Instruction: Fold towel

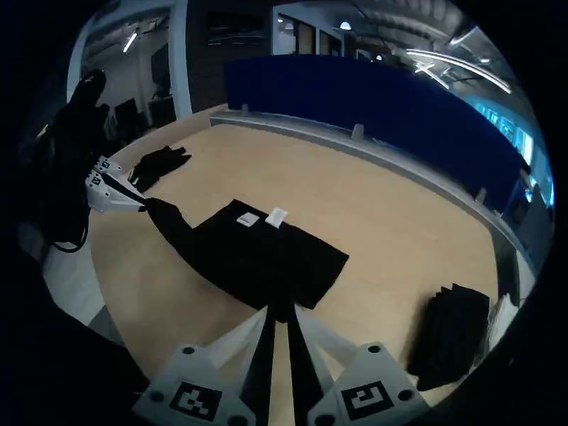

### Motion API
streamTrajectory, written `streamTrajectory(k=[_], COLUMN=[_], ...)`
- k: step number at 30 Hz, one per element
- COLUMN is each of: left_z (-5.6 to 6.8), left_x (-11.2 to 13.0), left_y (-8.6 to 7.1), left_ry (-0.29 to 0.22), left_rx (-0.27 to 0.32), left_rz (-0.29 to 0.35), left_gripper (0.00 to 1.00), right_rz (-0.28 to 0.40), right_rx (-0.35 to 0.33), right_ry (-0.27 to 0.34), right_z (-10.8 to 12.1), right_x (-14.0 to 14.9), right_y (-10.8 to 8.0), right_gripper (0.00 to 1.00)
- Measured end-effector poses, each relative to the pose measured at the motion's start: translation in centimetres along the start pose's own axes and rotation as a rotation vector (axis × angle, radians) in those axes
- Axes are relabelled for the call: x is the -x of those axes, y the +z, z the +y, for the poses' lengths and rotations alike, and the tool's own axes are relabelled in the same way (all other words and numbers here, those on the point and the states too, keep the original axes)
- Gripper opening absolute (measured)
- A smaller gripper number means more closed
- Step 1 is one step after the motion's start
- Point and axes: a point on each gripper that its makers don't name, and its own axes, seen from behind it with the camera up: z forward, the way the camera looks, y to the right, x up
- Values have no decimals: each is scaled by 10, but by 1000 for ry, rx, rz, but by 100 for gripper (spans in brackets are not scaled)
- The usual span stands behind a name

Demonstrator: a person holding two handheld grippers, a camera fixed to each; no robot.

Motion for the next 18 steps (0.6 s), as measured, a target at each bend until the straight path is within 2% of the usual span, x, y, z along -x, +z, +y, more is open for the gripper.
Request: streamTrajectory(k=[5, 18], left_z=[-5, -22], left_x=[-5, -30], left_y=[10, 53], left_ry=[5, 18], left_rx=[5, -7], left_rz=[-8, -21], left_gripper=[7, 7], right_rz=[-12, -39], right_rx=[1, 21], right_ry=[15, 30], right_z=[7, 37], right_x=[-1, -8], right_y=[10, 49], right_gripper=[12, 12])
